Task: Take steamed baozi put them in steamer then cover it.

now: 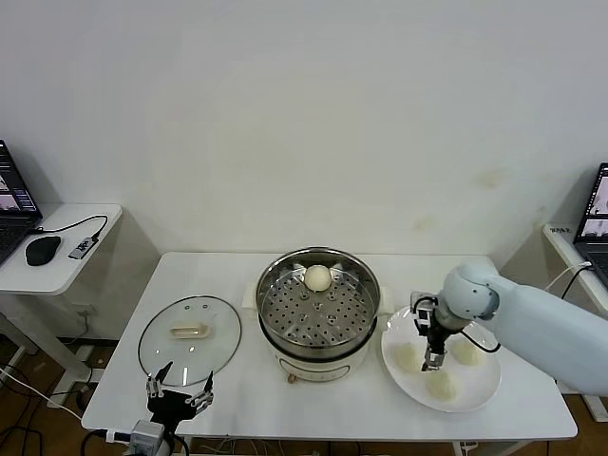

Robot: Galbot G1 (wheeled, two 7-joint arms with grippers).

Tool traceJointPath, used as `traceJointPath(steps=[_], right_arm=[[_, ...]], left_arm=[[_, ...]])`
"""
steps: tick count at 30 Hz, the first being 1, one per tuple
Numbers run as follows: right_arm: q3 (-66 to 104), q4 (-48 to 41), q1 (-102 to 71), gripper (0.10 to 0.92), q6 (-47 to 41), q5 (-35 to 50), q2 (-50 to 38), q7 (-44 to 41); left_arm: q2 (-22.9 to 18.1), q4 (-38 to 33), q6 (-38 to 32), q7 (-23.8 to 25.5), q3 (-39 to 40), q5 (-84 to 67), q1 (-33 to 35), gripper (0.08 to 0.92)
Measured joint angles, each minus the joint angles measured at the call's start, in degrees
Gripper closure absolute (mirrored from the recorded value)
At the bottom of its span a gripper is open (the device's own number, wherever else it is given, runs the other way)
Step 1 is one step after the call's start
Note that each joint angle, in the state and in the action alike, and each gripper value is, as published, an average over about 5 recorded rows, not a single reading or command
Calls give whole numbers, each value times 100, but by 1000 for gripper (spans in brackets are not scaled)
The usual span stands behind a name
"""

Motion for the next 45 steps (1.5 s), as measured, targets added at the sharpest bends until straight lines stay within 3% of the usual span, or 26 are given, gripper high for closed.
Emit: traceJointPath(steps=[25,33,45], right_arm=[[129,-344,-326,208,-15,-133,326,263],[186,-392,-364,356,-17,-113,360,274],[227,-229,-199,430,-18,38,143,168]], left_arm=[[-25,193,-13,14,31,-2,-97,177],[-40,215,-17,13,55,16,-107,177],[-66,213,-34,7,84,51,-112,177]])
